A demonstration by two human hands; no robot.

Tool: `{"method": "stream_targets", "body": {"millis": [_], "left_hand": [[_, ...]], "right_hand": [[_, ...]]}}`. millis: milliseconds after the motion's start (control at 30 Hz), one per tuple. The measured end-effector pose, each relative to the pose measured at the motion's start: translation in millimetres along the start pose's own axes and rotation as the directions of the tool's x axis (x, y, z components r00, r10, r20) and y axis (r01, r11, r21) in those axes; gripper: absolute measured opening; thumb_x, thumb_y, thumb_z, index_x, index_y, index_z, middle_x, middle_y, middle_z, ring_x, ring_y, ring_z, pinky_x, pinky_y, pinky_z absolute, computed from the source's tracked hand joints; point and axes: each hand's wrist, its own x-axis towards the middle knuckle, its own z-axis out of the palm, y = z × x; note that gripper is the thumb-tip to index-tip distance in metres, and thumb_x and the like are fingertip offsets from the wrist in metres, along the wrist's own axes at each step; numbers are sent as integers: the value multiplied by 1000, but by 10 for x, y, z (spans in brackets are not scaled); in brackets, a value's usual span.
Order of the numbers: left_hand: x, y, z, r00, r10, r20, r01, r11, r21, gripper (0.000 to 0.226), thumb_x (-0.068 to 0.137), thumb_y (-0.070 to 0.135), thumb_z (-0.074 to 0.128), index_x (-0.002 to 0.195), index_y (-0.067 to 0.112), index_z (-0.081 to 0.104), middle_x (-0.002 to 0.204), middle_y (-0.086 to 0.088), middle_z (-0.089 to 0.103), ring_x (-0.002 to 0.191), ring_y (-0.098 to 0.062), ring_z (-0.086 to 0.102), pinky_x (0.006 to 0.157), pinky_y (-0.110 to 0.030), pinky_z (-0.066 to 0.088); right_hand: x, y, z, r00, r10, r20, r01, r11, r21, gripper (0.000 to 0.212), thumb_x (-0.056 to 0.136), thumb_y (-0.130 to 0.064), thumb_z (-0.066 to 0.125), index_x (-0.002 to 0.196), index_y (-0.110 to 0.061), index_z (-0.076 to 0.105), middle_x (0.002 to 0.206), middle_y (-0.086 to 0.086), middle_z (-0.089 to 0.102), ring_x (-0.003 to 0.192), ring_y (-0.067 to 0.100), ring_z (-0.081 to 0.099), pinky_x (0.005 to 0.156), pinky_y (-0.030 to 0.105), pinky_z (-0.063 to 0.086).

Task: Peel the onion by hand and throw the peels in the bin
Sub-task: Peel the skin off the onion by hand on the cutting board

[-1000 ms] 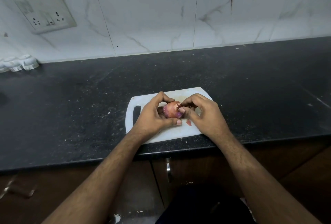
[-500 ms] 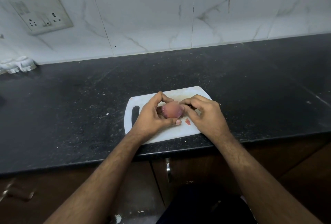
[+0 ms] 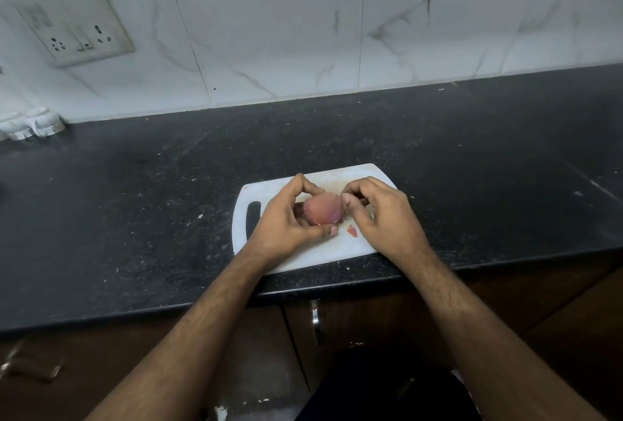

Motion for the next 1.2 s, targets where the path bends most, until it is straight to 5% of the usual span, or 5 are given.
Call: {"method": "stream_targets", "body": {"millis": [300, 467, 667, 933, 1200], "left_hand": [[1, -30, -25, 999, -42, 10, 42, 999, 6, 56, 76, -1, 91, 110, 24, 55, 102, 19, 71, 82, -7, 73, 65, -21, 56], [3, -16, -24, 999, -36, 5, 36, 999, 6, 54, 71, 8, 85, 110, 24, 51, 100, 26, 68, 91, -11, 73, 74, -26, 57], [9, -29, -17, 999, -32, -28, 33, 999, 28, 54, 76, 4, 90, 110, 26, 55, 108, 12, 68, 92, -17, 77, 75, -34, 61], [7, -35, 2, 997, -59, -55, 59, 998, -9, 60, 72, 4, 96, 112, 15, 52, 106, 16, 74, 101, -21, 78, 89, -41, 64], [-35, 49, 45, 987, 66, -147, -32, 974, 224, 59, 73, 22, 98, 107, 23, 50, 108, 11, 65, 94, -6, 70, 76, -20, 57]], "right_hand": [[56, 37, -4, 978, 175, -113, -177, 984, -7, 12, 101, -21, 62, 100, -12, 70, 92, -12, 63, 79, -1, 57, 71, 8, 44], [67, 70, 12, 958, 240, -155, -242, 970, 0, 11, 100, -18, 63, 104, -13, 72, 94, -8, 68, 77, 1, 59, 76, 22, 55], [46, 12, 15, 993, 118, -19, -118, 993, 2, 27, 103, -22, 58, 126, -18, 70, 121, -9, 72, 103, 1, 64, 87, 6, 44], [-5, -46, -19, 992, 86, 90, -94, 991, 91, 4, 98, -30, 67, 99, -27, 65, 84, -13, 69, 61, 7, 69, 62, 34, 58], [-4, -45, -3, 985, 143, 94, -157, 975, 158, 18, 93, -29, 75, 109, -21, 75, 85, -13, 74, 58, 5, 69, 61, 22, 58]]}}
